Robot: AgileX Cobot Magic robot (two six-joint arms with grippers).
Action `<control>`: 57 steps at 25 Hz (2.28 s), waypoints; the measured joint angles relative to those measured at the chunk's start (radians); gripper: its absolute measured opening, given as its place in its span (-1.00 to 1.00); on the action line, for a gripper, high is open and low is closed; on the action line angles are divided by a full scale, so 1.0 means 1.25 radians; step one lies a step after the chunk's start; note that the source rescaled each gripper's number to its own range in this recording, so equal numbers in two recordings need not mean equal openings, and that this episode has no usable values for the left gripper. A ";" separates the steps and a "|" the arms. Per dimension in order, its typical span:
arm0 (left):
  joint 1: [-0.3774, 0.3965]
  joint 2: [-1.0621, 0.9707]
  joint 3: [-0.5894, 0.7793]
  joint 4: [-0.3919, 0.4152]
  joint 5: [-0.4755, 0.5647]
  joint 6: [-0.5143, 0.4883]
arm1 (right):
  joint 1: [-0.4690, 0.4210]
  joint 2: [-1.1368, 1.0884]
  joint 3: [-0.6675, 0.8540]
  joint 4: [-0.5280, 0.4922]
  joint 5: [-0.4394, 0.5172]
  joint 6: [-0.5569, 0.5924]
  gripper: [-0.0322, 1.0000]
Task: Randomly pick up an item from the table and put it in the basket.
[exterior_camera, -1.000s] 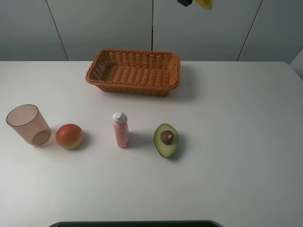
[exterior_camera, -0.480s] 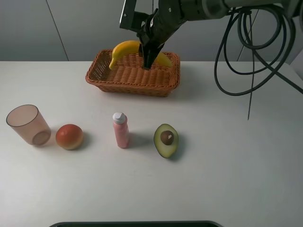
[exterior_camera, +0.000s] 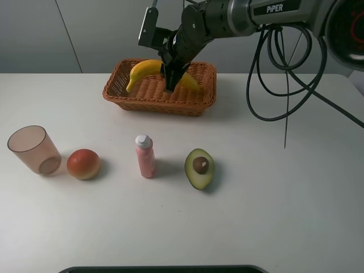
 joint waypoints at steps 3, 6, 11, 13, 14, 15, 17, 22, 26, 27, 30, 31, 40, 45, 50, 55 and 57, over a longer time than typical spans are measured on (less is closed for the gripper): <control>0.000 0.000 0.000 0.000 0.000 0.000 | 0.000 0.000 0.000 0.000 0.001 0.019 -0.91; 0.000 0.000 0.000 0.000 0.000 0.000 | 0.000 0.002 -0.014 0.000 0.037 0.030 -0.86; 0.000 0.000 0.000 0.000 0.000 0.000 | 0.000 0.002 -0.049 0.000 0.095 0.086 0.86; 0.000 0.000 0.000 0.000 0.000 0.000 | 0.000 -0.002 -0.053 -0.003 0.095 0.097 0.97; 0.000 0.000 0.000 0.000 0.000 0.000 | 0.000 -0.005 -0.054 -0.005 0.095 0.098 0.99; 0.000 0.000 0.000 0.000 0.000 0.000 | 0.000 -0.012 -0.056 -0.012 0.095 0.100 0.99; 0.000 0.000 0.000 0.000 0.000 0.000 | 0.000 -0.033 -0.056 -0.029 0.095 0.108 1.00; 0.000 0.000 0.000 0.000 0.000 0.000 | -0.007 -0.141 -0.056 -0.070 0.156 0.168 0.99; 0.000 0.000 0.000 0.000 0.000 0.000 | -0.061 -0.259 -0.057 -0.075 0.282 0.252 0.99; 0.000 0.000 0.000 0.000 0.000 0.000 | -0.082 -0.290 -0.057 -0.075 0.324 0.274 0.99; 0.000 0.000 0.000 0.000 0.000 0.000 | -0.157 -0.373 -0.059 -0.059 0.452 0.305 1.00; 0.000 0.000 0.000 0.000 0.000 0.000 | -0.182 -0.400 -0.057 -0.049 0.491 0.309 1.00; 0.000 0.000 0.000 0.000 0.000 0.000 | -0.483 -0.648 0.195 0.101 0.575 0.317 1.00; 0.000 0.000 0.000 0.000 0.000 0.000 | -0.602 -0.825 0.425 0.150 0.526 0.342 1.00; 0.000 0.000 0.000 0.000 0.000 0.000 | -0.655 -1.008 0.614 0.202 0.473 0.357 1.00; 0.000 0.000 0.000 0.000 0.000 0.000 | -0.657 -1.224 0.770 0.235 0.443 0.367 1.00; 0.000 0.000 0.000 0.000 0.000 0.000 | -0.657 -1.310 0.815 0.239 0.437 0.356 1.00</control>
